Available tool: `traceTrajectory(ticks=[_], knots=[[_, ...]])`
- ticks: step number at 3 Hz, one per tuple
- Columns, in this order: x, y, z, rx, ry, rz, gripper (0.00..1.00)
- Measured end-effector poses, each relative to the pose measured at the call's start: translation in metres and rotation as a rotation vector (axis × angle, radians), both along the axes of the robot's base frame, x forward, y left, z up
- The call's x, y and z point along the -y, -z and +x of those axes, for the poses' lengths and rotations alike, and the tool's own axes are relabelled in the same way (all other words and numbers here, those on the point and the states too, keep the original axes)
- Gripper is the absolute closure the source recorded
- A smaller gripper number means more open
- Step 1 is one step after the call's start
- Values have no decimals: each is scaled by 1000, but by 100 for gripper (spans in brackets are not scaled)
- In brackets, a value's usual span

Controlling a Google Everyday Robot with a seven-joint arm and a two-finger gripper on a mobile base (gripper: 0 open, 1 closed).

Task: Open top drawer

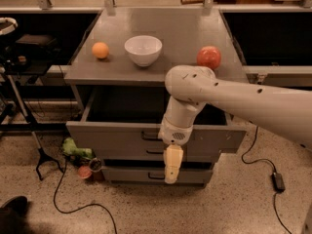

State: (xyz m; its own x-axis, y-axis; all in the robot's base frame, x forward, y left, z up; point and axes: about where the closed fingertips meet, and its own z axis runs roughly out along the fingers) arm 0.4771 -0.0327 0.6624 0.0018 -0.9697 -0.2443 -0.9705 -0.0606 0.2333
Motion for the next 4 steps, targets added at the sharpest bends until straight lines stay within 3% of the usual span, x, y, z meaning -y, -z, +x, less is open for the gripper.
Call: traceTrajectory(ticks=[1, 2, 3, 4], knots=[[6, -4, -20, -10, -98, -7, 0], [7, -4, -23, -14, -121, -9, 0], [21, -2, -46, -53, -196, -27, 0], [20, -2, -51, -62, -208, -31, 0]])
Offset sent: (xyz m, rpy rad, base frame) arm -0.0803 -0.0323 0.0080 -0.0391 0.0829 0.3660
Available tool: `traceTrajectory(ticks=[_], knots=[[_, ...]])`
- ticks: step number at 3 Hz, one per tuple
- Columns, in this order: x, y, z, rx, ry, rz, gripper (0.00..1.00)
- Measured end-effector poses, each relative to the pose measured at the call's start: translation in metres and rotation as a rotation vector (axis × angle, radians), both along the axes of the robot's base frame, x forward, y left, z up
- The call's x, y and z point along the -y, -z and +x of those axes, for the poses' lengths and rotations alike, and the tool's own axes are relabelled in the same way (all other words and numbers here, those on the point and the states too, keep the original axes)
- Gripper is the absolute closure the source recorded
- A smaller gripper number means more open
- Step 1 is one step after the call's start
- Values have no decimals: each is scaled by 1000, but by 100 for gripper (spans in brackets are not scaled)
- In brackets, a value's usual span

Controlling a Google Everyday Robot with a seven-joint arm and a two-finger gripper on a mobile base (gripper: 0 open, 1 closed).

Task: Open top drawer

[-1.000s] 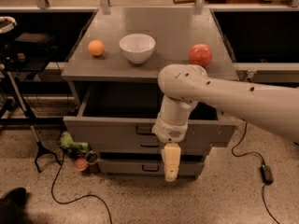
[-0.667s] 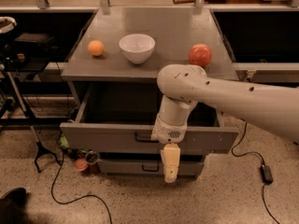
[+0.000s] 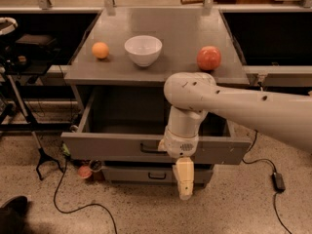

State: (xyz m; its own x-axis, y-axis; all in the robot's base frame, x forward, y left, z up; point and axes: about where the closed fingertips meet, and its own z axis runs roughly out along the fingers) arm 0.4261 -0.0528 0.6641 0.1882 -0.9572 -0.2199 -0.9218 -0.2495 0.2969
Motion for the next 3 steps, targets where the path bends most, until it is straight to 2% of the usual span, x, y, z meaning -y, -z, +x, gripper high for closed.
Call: traceTrajectory(ticks=[1, 2, 3], knots=[[-2, 0, -1, 0, 0, 0, 0], [1, -2, -14, -1, -91, -30, 0], [2, -8, -41, 7, -274, -85, 0]])
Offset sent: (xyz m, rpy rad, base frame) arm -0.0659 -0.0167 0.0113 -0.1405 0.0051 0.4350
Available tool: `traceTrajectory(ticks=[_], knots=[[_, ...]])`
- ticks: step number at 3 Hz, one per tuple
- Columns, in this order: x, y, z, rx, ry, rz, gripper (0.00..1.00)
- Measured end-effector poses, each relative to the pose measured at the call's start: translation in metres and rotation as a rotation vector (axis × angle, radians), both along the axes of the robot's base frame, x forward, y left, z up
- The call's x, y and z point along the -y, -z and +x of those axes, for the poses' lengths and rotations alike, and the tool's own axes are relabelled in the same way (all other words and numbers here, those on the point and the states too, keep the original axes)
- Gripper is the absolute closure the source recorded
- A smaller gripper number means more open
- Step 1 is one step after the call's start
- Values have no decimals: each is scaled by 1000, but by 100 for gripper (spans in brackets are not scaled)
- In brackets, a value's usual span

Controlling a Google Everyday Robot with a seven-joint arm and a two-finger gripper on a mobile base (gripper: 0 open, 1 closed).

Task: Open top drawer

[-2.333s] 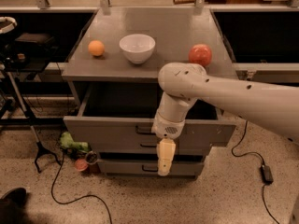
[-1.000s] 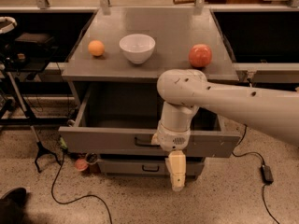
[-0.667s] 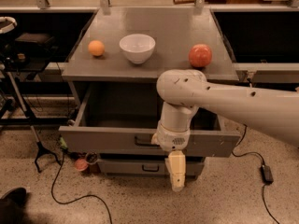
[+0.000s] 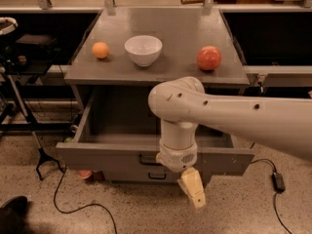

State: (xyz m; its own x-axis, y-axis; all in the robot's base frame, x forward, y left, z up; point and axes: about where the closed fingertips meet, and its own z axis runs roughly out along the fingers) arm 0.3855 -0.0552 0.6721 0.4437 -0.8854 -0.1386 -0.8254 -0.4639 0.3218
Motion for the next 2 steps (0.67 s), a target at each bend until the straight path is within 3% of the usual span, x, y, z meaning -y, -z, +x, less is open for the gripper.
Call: traceTrajectory(ticks=[1, 2], knots=[[3, -8, -27, -2, -188, -40, 0], [13, -15, -47, -1, -309, -64, 0]])
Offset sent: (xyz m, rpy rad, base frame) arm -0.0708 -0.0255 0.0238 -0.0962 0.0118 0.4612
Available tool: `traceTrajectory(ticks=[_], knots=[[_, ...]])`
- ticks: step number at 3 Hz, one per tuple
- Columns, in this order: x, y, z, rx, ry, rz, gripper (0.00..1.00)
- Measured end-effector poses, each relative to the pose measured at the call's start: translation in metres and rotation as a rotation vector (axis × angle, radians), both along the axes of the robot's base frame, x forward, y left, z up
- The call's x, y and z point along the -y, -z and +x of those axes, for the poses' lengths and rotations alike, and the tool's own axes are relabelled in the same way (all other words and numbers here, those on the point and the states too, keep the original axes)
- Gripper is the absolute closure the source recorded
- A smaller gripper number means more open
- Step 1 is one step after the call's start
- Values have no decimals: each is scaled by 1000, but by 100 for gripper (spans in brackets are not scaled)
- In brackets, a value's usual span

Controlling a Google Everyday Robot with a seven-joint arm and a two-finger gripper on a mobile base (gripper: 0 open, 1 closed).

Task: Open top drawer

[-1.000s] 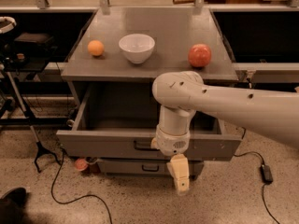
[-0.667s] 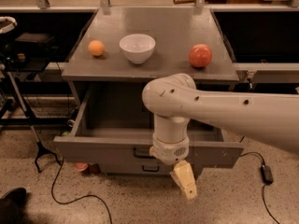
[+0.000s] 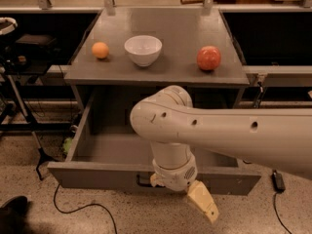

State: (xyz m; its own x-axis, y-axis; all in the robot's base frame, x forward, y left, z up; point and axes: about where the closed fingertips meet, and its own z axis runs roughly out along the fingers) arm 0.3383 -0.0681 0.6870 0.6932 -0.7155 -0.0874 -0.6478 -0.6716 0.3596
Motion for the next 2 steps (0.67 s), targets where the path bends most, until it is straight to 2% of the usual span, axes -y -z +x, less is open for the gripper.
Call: traceTrajectory(ticks=[1, 2], knots=[[18, -23, -4, 51, -25, 49, 0], [38, -62, 11, 158, 72, 146, 0]])
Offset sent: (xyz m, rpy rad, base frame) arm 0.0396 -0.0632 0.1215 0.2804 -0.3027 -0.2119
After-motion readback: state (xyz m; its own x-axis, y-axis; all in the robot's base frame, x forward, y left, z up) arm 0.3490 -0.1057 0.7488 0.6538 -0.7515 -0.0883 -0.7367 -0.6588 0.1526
